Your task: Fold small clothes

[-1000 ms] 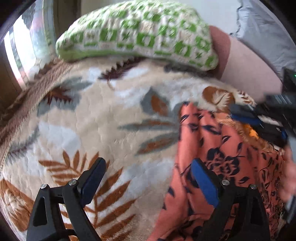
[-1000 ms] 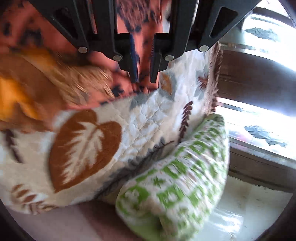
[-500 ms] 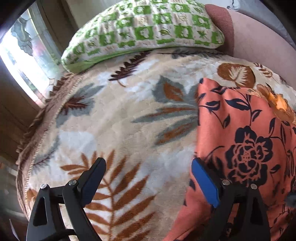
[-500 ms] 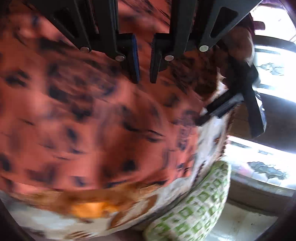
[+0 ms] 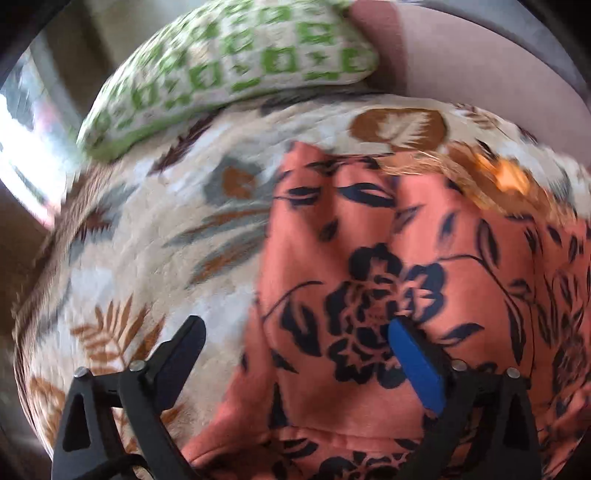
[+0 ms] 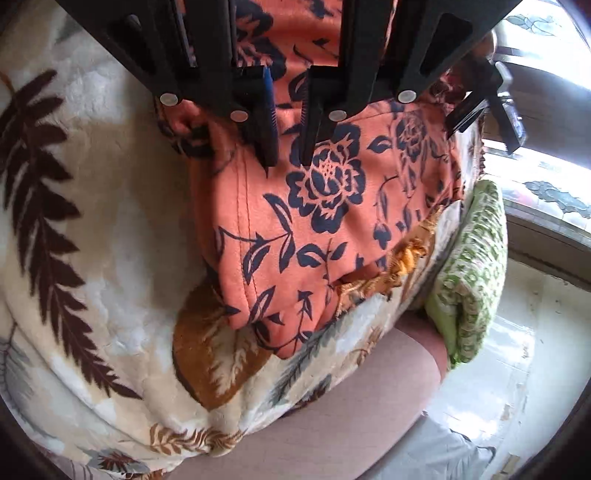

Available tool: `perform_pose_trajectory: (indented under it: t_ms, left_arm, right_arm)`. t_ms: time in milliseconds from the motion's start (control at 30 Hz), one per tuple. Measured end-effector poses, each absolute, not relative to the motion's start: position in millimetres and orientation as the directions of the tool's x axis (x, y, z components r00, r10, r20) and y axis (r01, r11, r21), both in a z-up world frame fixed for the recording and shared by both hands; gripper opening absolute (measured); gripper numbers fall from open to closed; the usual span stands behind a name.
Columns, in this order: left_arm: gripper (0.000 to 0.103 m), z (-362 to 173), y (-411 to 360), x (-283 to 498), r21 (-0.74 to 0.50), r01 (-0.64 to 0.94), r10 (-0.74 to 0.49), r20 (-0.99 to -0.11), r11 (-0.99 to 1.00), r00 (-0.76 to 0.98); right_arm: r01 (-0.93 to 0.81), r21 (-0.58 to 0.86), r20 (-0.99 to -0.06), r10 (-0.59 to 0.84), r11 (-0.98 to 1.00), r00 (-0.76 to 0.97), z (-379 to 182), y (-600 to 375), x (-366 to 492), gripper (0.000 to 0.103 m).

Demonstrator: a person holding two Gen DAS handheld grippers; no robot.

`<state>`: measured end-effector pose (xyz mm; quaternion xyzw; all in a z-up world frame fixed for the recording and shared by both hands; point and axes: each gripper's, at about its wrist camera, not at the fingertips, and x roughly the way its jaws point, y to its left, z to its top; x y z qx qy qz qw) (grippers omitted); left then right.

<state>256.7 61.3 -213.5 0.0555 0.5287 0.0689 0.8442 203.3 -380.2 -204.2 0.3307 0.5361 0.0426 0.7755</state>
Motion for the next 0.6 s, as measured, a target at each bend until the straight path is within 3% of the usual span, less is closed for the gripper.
perform_pose_trajectory:
  t_ms: [200, 333, 433, 600]
  left_arm:
    - [0.1, -202, 93, 246, 0.069, -0.138, 0.123, -0.893, 0.988, 0.434]
    - [0.1, -213, 95, 240, 0.157, -0.132, 0.197, -0.898, 0.979, 0.392]
    - [0.1, -210, 103, 233, 0.1, -0.146, 0.15, -0.906, 0.984, 0.395]
    - [0.1, -202, 96, 208, 0.122, -0.077, 0.144, -0.893, 0.989, 0.426]
  right_arm:
    - [0.256, 0.627, -0.747, 0.475, 0.736, 0.464, -190, -390, 177, 0.016]
    - [0.305, 0.568, -0.813, 0.464, 0.765, 0.35, -222, -370, 179, 0.016]
    - [0.302, 0.588, -0.797, 0.472, 0.751, 0.377, -218, -370, 170, 0.015]
    - [0.181, 0.654, -0.736, 0.562, 0.735, 0.378, -200, -344, 156, 0.017]
